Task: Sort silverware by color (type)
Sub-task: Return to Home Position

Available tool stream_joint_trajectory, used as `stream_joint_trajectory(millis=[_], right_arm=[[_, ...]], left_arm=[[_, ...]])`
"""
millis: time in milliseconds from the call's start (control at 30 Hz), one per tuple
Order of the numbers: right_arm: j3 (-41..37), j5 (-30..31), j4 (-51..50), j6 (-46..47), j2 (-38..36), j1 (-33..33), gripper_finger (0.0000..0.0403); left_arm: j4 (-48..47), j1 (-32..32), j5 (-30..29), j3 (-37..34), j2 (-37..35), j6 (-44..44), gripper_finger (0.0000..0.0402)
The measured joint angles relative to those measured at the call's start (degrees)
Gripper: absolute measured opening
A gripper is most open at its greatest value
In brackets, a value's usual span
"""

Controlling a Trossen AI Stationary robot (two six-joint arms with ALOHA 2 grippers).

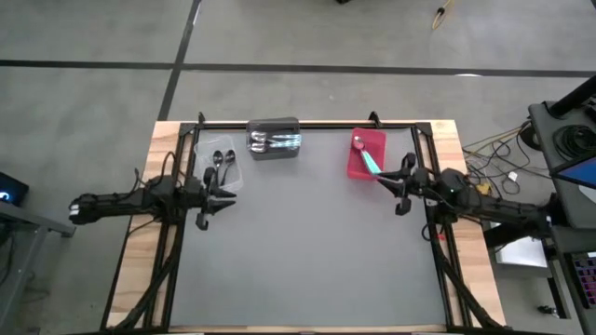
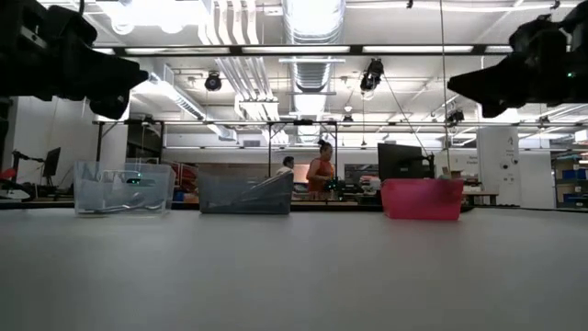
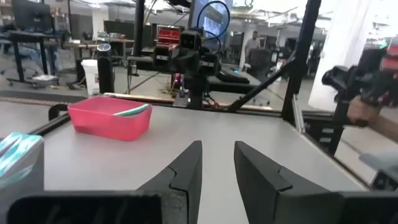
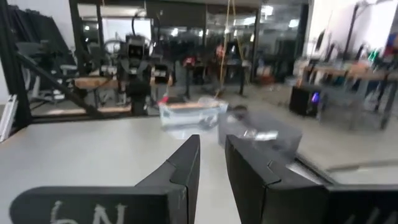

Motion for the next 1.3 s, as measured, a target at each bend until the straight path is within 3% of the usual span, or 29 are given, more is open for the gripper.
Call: stream_joint_trajectory(millis=[267,433,567,667,833,967,1133,1200,1300], right_arm=[[0.0,0.1,-9.0,-3.1,-5.6,0.0,0.0068],[0.0,0.7,-9.8,-3.1,-3.1,0.0,0.0068],[0.0,6.3,-10.3,-2.7,-1.3,0.0,0.0068],[0.0,6.5,-10.3,0.3,-0.1,0.0,0.0068],[0.0,6.6,-10.3,15.3,1.4,0.0,0.0068],[0.0,6.7,-10.3,21.1,1.6,0.0,0.0068],[0.0,7.1,-10.4,20.4,1.1,0.8,0.0068],[0.0,6.8,-10.4,20.3,-2.6,2.8,0.0068],[0.1,3.1,-10.4,7.8,-5.7,4.2,0.0068]], left_arm=[[-0.5,0.1,-0.6,-0.5,-0.3,6.3,0.0076],[-0.7,0.1,-1.6,-0.5,0.4,6.7,0.0076],[-1.0,0.1,-7.0,-0.5,1.9,4.5,0.0076],[-0.5,0.1,-10.0,-0.5,3.1,7.2,0.0076],[-0.4,0.1,-10.2,-0.5,4.4,7.3,0.0076],[-0.4,0.1,-10.2,-0.5,5.3,7.3,0.0076],[-0.4,0.1,-10.2,-0.5,5.9,7.3,0.0076],[-0.4,0.1,-10.2,-0.5,6.3,7.3,0.0076],[-0.4,0.1,-10.2,-0.5,6.6,7.3,0.0076]])
